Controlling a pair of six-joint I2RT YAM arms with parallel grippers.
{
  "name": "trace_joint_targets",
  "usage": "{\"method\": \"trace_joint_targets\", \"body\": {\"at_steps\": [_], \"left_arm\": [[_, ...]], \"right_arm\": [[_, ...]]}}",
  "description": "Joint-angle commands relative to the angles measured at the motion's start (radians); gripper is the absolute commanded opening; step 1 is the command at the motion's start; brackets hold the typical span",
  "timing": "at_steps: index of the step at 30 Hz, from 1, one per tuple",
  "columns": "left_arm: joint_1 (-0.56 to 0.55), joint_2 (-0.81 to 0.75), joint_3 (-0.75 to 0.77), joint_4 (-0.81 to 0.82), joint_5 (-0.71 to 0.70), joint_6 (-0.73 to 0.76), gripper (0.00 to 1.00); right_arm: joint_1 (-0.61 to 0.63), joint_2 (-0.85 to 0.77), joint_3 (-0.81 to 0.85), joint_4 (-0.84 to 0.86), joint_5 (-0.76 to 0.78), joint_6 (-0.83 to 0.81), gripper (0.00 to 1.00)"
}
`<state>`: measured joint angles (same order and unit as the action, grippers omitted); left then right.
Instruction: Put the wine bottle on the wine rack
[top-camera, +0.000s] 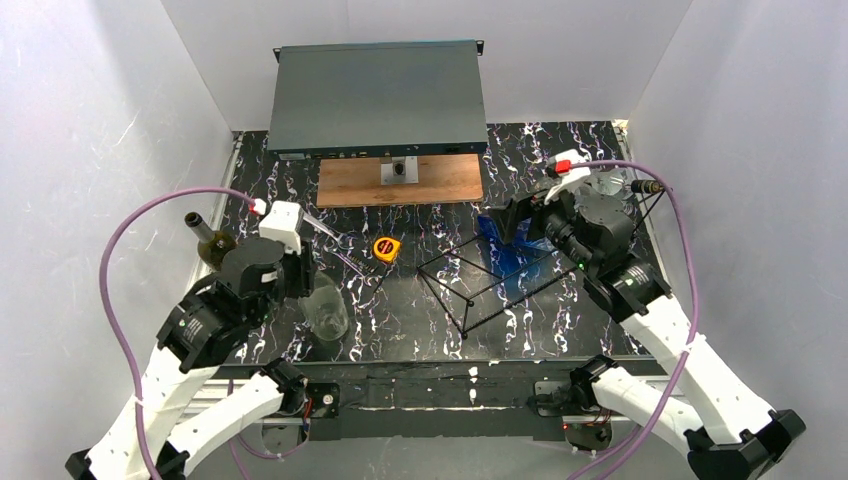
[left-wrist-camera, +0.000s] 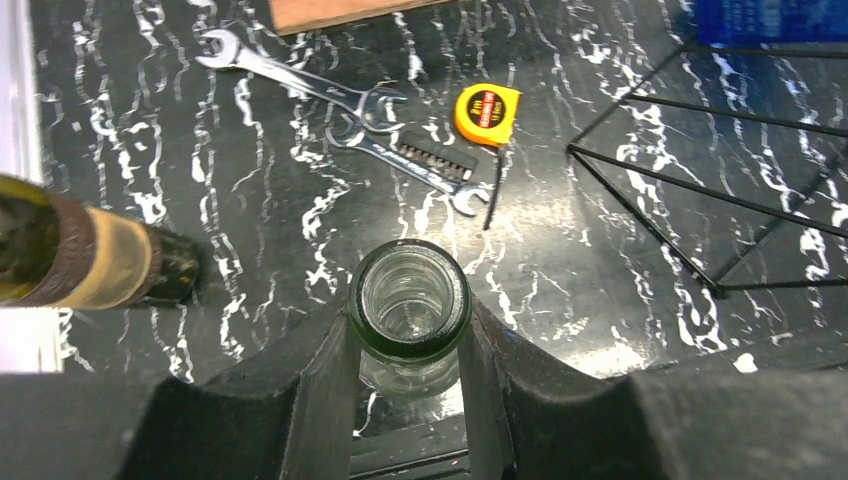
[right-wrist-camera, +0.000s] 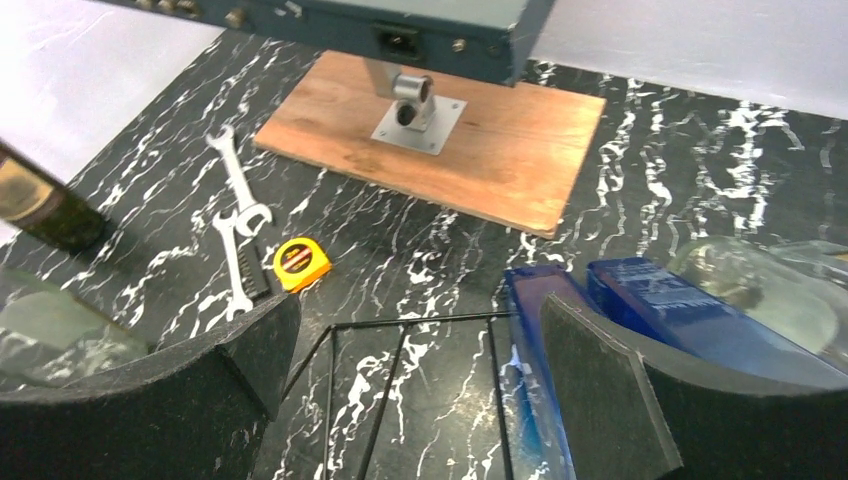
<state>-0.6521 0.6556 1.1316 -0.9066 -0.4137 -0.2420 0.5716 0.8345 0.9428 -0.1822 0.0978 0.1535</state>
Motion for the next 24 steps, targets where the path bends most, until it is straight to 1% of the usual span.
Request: {"method": "trace_joint_targets", "body": {"at_steps": [1,7,10,14,17,19,21,24], "left_arm": [[-0.003,0.005,0.050,0.181,0.096,0.026,0.00],[-0.002,0.061,0.053,0.230,0.233,-0.025,0.00],[-0.003,0.074,0.031,0.262,0.294,-0.038,0.00],[-0.003,0.057,-0.024,0.330,0.398,0.000,0.00],[-0.003,0.041,-0.063,0.360,0.448,0.058,0.00],[-0.002,0.040,-0.079,0.365,0.464,0.081,0.00],[-0.003,0.046,-0.088,0.365,0.487,0.090,0.00],[-0.002,0.057,-0.104,0.369,0.531,0.088,0.00]], "right_arm": [[0.001,0.038,0.034,0.071,-0.142,0.017,0.98],[0.011,0.083,-0.004,0.201,-0.272,0.110,0.98],[0.049,0.104,-0.018,0.238,-0.303,0.117,0.99],[0.181,0.157,0.005,0.247,-0.259,0.065,0.98],[0.306,0.220,0.043,0.246,-0.212,0.010,0.98],[0.374,0.263,0.067,0.251,-0.211,-0.018,0.98],[0.421,0.292,0.083,0.250,-0.211,-0.046,0.98],[0.454,0.313,0.087,0.257,-0.237,-0.061,0.99]]}}
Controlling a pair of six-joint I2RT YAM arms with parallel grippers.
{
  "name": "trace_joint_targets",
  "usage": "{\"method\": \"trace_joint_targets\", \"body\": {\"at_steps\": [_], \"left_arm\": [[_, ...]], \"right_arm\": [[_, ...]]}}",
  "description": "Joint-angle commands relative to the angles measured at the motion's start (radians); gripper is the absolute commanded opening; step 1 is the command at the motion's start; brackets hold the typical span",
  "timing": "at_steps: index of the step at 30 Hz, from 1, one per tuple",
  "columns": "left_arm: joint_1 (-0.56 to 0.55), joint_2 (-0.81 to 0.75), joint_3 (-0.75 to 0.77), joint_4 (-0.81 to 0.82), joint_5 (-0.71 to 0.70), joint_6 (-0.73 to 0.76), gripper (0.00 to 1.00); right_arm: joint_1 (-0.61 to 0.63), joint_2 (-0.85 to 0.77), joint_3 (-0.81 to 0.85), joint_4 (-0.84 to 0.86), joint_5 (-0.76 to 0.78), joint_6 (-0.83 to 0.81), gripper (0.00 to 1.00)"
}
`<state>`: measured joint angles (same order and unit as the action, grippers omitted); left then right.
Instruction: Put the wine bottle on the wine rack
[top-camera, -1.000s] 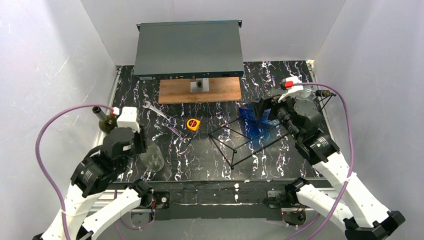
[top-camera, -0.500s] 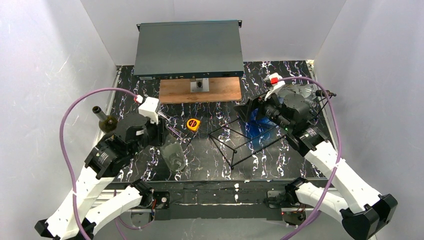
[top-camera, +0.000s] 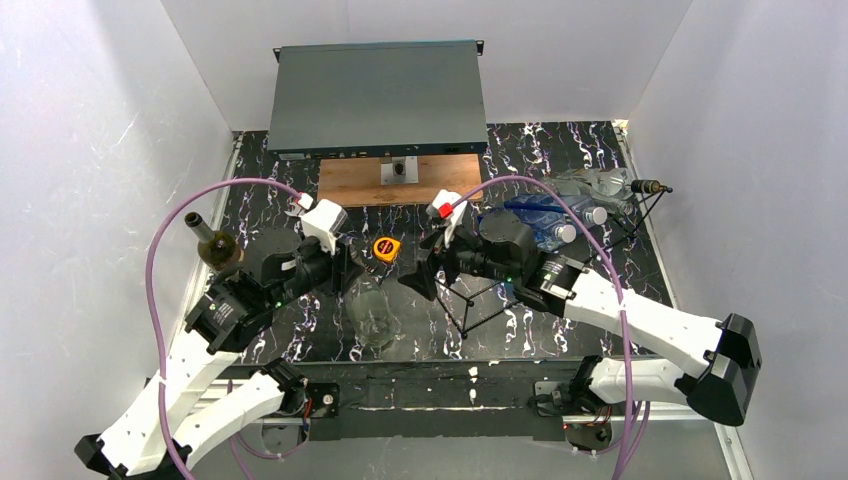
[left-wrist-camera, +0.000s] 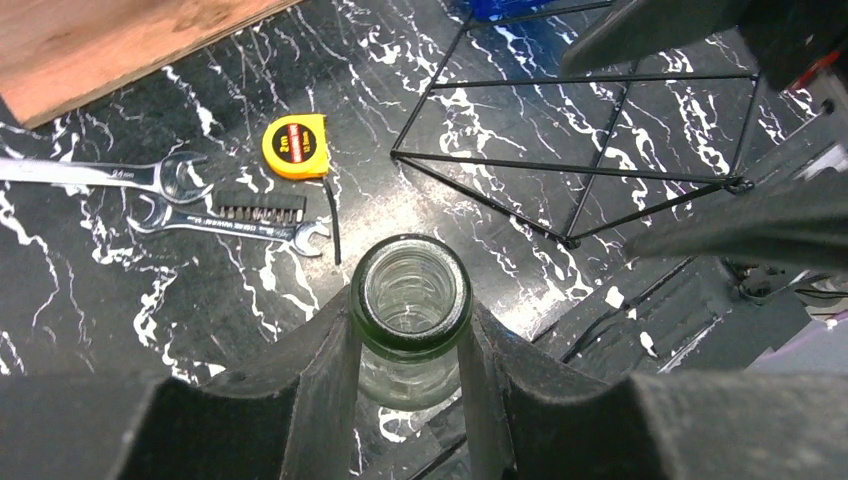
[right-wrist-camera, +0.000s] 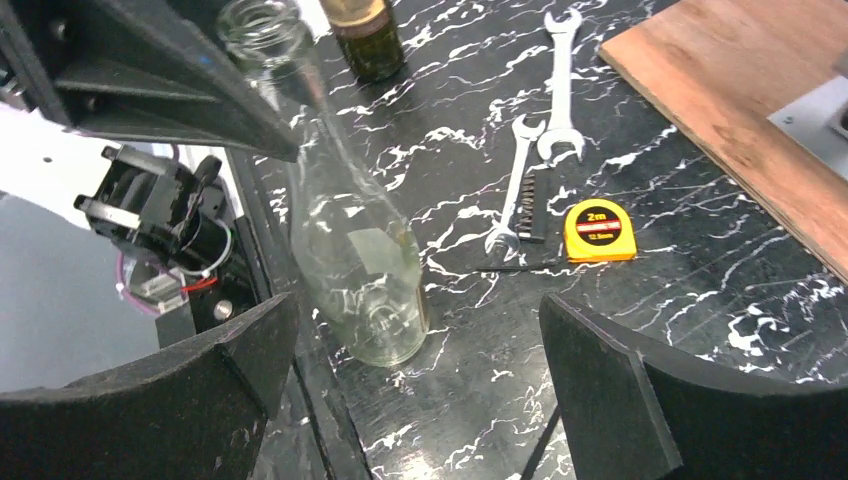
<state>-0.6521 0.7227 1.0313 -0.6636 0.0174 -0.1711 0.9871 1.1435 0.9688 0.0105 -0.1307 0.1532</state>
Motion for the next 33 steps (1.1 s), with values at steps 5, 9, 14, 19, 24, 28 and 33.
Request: {"method": "trace_joint_targets", "body": {"at_steps": [5,9,14,19,24,28,33], "left_arm": [[-0.002,-0.019,-0.011,0.133,0.155,0.019,0.14],[-0.002,-0.033,-0.007,0.122,0.153,0.027,0.30],[-0.003,-0.035,0.002,0.095,0.167,0.013,0.39],[-0.003,-0.036,0.012,0.094,0.194,-0.011,0.50],[-0.003,-0.030,0.027,0.085,0.209,-0.006,0.57],[-0.003,-0.026,0.040,0.065,0.231,-0.002,0.67],[-0.003,-0.041,0.165,-0.032,0.197,0.034,0.98]], "right_arm": [[0.043,0.018,0.052,0.098,-0.102,-0.054,0.99],[0.054,0.032,0.049,0.117,-0.103,-0.028,0.98],[0.093,0.063,0.034,0.178,-0.090,0.002,0.98],[0.117,0.096,0.044,0.175,-0.091,-0.008,0.98],[0.143,0.107,0.048,0.157,-0.052,-0.030,0.98],[0.155,0.112,0.056,0.143,-0.039,-0.042,0.98],[0.194,0.154,0.124,0.079,-0.006,-0.073,0.98]]}}
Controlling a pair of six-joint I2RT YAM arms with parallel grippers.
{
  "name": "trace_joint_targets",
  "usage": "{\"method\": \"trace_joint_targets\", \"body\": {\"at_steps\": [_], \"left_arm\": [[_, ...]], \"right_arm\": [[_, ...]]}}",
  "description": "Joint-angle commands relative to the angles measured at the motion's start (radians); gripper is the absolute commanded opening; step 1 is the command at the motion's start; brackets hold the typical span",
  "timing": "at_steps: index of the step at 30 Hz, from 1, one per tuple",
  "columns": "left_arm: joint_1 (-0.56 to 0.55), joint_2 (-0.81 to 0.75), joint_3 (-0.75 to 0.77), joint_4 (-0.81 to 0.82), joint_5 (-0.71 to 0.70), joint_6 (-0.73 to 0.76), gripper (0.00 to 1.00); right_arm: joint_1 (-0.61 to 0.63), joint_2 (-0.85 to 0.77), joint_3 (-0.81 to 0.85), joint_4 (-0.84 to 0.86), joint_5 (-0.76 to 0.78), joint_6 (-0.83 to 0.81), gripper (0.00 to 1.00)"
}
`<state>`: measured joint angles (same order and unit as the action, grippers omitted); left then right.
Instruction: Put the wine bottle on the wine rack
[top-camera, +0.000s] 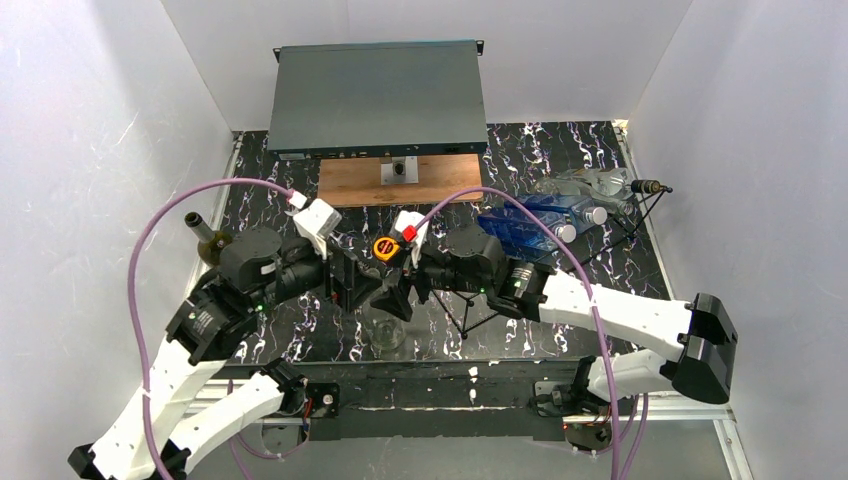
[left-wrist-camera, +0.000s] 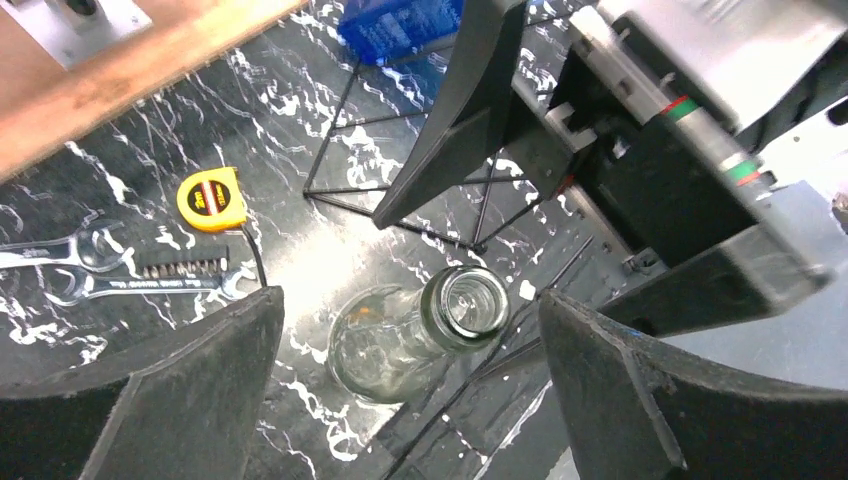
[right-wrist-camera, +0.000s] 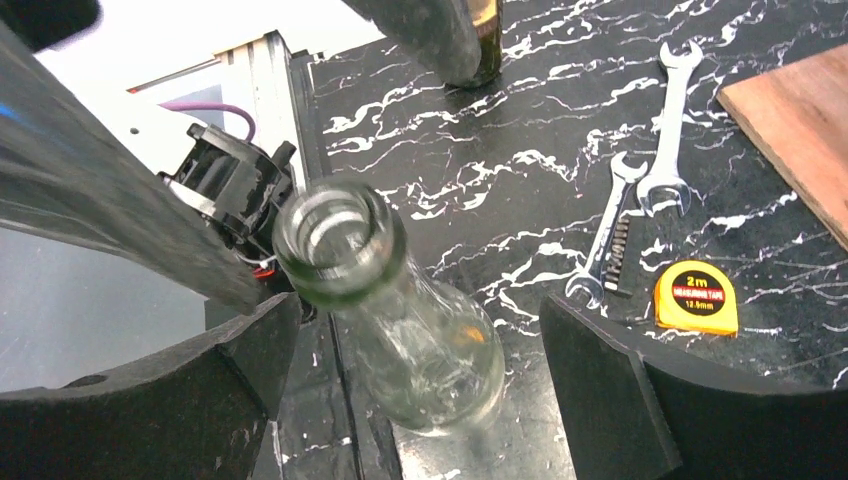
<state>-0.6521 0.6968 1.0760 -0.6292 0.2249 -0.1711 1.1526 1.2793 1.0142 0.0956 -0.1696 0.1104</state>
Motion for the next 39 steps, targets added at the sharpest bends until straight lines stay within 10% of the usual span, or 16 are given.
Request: {"method": "trace_joint_targets", "body": {"at_steps": [1,13,19,39], "left_arm": [[-0.003,-0.015,0.150,-0.085,-0.021,0.043,0.98],[-0.003,-0.074,0.262,-0.209,-0.604,-0.046,0.98],[-0.002,-0.116,0.191,-0.213,-0.624,-0.073,0.98],[-0.003,-0.120,-0.114,-0.132,-0.689,-0.074,0.98]], "right_arm": [[0.034,0.024,0.083,-0.001,0.038,-0.026,0.99],[0.113,0.071,0.146,-0.028,0.287,0.009,0.71],[0.113,0.066,0.158,-0.046,0.288,0.008,0.01],[-0.059,0.059,0.312,0.091,0.419,0.002,0.01]]}}
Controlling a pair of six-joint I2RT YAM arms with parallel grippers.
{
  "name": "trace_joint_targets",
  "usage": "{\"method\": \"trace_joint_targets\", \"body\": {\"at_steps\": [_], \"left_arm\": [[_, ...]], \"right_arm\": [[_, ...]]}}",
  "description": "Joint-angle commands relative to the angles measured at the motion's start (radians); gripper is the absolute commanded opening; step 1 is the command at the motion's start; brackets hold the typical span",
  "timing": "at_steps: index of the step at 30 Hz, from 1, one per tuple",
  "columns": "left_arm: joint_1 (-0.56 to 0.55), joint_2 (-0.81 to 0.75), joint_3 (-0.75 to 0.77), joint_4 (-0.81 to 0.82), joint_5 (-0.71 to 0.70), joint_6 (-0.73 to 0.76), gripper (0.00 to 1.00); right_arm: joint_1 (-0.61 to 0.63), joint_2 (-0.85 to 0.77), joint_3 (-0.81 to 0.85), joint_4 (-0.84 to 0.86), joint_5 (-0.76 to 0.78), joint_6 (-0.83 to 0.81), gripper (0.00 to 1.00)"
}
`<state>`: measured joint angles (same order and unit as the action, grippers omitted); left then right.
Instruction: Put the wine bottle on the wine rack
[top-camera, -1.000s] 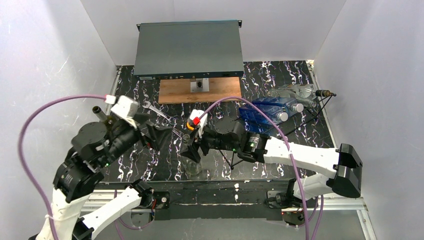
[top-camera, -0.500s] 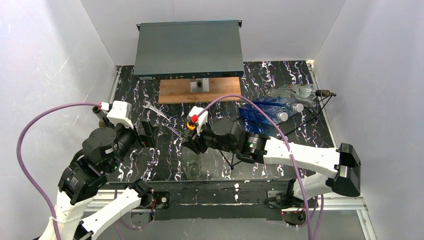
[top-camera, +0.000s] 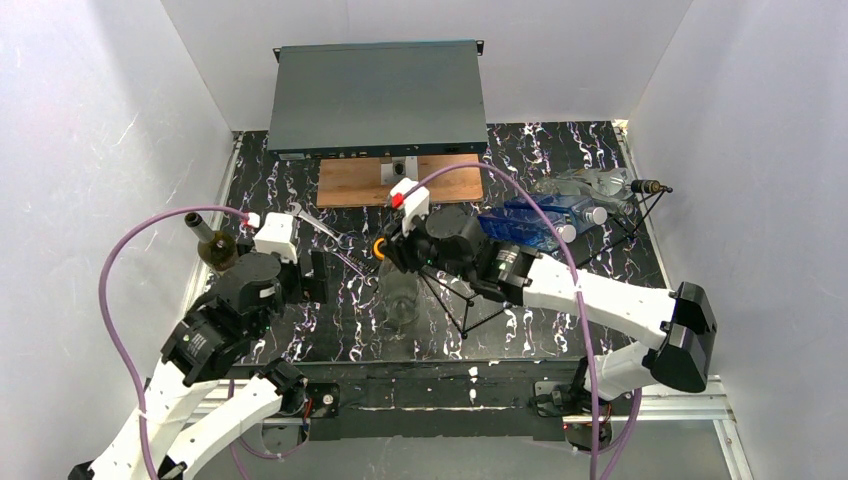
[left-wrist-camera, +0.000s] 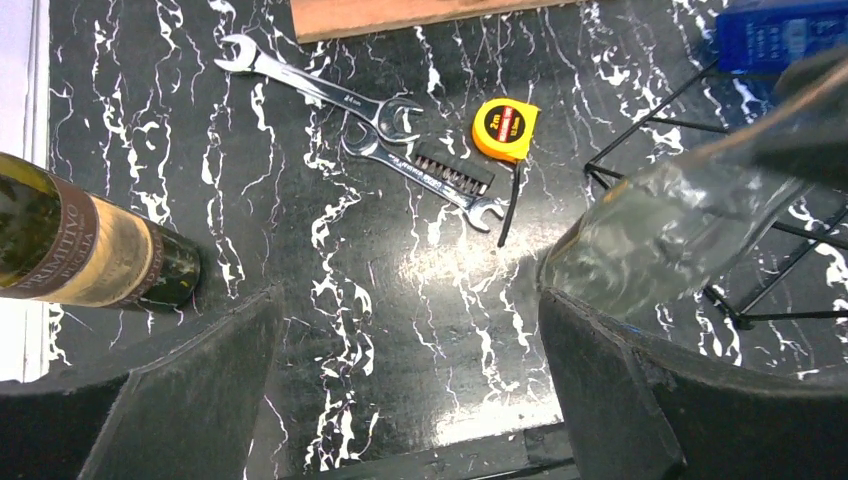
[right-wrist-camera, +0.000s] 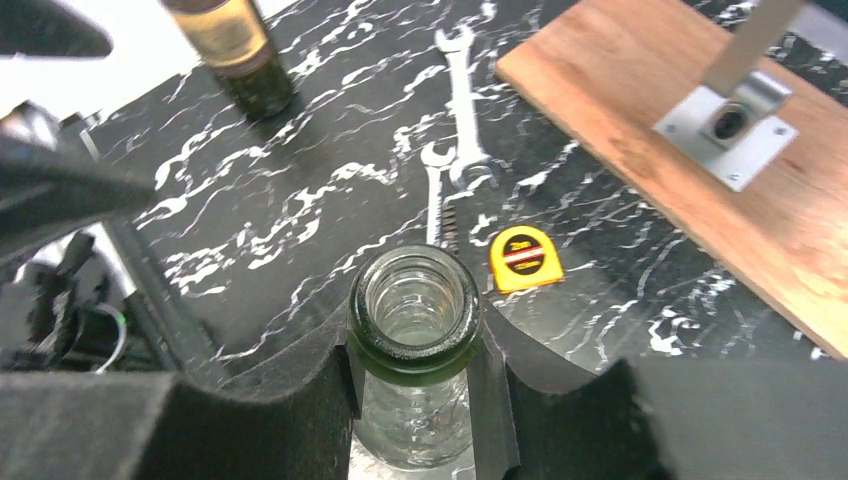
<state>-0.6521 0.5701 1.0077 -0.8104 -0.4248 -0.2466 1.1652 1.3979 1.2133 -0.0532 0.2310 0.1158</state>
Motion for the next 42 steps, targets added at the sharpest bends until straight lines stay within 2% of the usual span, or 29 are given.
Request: {"method": "trace_joint_targets", "body": {"at_steps": [1,7,17,28,42], "left_arm": [[-0.003,0.005,-0.059,0.063,-0.040,0.008,0.98],[-0.003,0.012,-0.127,0.154,-0.018,0.067,0.98],[-0.002,-0.008,-0.218,0.225,0.023,0.105,0.98],[-0.002,-0.003,-0.259,0.263,0.071,0.109,0.98],[-0.002,-0.005,-0.267,0.277,0.094,0.133,0.98]], "right_arm": [[-0.091,-0.066,0.111,0.251,0.011,0.000,0.01],[-0.191,-0.089,0.107,0.301,-0.021,0.040,0.01],[-0.273,-0.103,0.092,0.396,-0.019,0.069,0.01],[-0.345,-0.107,0.127,0.381,0.053,-0.004,0.01],[-0.369,-0.208,0.035,0.337,0.228,-0.160,0.01]]}}
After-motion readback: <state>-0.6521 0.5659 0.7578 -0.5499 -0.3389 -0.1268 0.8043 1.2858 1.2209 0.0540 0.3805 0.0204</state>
